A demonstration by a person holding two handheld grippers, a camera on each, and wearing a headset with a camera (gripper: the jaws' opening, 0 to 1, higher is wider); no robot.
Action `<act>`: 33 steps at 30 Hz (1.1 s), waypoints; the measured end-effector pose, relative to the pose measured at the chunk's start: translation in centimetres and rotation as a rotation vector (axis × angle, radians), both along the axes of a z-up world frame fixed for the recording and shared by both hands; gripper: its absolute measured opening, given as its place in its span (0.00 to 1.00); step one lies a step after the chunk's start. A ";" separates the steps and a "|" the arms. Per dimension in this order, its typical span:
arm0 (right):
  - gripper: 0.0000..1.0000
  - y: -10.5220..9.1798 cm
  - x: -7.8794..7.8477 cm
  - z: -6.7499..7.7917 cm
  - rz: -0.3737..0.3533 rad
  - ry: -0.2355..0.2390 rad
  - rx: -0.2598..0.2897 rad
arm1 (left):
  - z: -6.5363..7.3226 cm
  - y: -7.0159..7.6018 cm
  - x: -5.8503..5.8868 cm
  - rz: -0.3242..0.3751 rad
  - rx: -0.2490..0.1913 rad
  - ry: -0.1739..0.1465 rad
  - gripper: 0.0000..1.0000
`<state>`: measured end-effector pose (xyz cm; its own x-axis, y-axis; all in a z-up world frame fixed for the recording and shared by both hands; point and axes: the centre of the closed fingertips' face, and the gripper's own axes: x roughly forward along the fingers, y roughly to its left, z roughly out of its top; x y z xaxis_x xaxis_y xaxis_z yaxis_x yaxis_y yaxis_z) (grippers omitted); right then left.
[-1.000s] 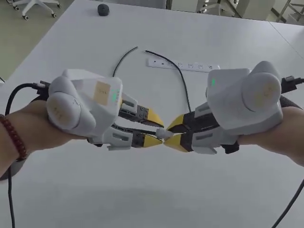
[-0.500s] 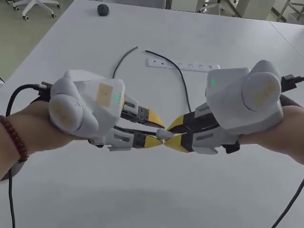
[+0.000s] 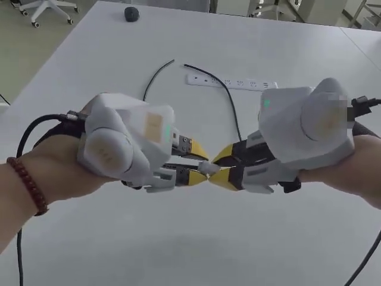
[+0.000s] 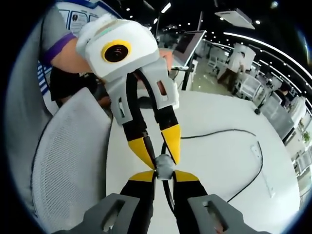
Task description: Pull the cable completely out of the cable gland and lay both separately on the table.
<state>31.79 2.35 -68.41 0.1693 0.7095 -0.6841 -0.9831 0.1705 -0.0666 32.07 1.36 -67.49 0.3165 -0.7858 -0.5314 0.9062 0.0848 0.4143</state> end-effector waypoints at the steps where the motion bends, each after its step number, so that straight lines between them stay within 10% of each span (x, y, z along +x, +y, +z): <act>1: 0.09 -0.1 0.2 0.2 -0.019 0.018 0.028 | 0.2 0.0 0.1 0.004 -0.008 -0.003 0.16; 24: 0.08 0.4 -0.1 1.3 -0.104 0.236 0.200 | 1.0 0.7 0.0 -0.015 -0.038 -0.042 0.16; 28: 0.07 0.6 -0.2 1.4 -0.101 0.213 0.188 | 1.0 0.7 0.0 -0.012 -0.040 -0.043 0.16; 33: 0.07 0.8 -0.1 1.3 -0.066 0.110 0.140 | 0.8 0.9 0.3 0.043 -0.075 0.055 0.16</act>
